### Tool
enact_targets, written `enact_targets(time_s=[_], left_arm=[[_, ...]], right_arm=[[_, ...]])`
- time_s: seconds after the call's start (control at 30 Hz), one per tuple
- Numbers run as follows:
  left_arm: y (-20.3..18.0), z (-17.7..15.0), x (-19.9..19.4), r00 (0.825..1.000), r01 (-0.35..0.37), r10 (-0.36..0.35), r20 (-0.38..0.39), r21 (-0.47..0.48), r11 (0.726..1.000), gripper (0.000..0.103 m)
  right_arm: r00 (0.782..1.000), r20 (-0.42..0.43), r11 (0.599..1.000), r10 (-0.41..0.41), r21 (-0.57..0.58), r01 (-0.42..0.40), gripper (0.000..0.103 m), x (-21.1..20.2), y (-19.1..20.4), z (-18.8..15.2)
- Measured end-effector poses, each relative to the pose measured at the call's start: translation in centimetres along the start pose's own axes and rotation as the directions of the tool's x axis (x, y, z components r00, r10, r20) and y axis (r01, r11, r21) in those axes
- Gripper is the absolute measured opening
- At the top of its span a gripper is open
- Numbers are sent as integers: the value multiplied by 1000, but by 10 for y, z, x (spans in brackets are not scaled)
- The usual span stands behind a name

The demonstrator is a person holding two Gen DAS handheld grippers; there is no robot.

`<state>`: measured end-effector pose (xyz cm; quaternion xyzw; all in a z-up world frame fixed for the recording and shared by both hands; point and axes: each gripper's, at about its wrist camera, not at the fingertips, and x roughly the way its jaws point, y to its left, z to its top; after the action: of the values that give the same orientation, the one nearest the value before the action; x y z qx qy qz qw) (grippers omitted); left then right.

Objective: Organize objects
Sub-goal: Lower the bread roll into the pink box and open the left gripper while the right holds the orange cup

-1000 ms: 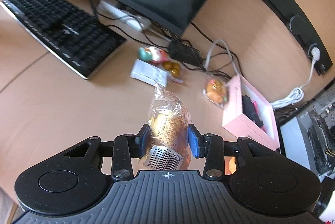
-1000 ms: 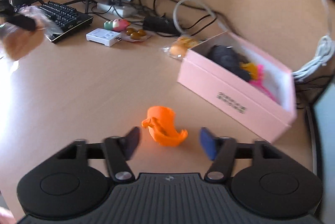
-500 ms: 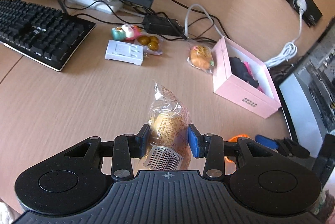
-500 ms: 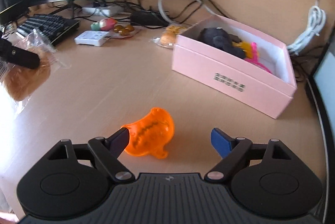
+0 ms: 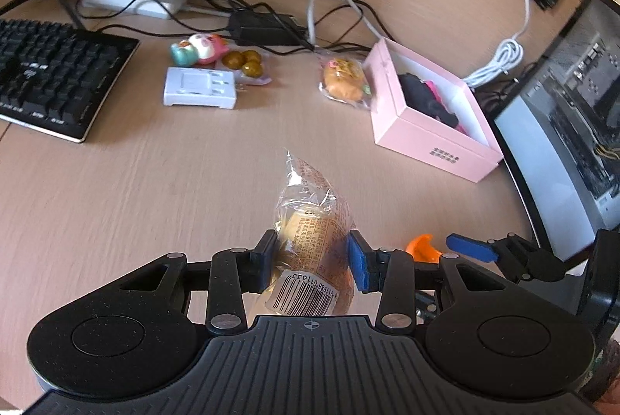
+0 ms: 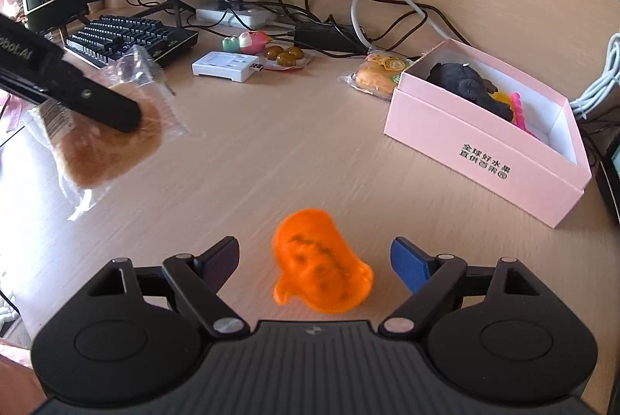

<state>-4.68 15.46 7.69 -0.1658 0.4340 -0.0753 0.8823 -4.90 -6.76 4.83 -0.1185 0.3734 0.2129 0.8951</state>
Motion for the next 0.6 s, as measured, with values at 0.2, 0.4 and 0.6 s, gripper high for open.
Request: enact_targets(time_s=[0.2, 0.4, 0.6], left_arm=[[5, 0, 2, 1000, 20, -20, -15, 19, 1000, 43], [3, -2, 5, 999, 35, -33, -42, 52, 998, 43], [-11, -1, 10, 996, 65, -58, -63, 102, 993, 43]], right_arm=[[999, -4, 998, -50, 43, 50, 86, -3, 4, -3], [999, -22, 992, -41, 117, 43, 85, 5, 2, 0], [998, -51, 988, -34, 151, 42, 50, 12, -1, 2]])
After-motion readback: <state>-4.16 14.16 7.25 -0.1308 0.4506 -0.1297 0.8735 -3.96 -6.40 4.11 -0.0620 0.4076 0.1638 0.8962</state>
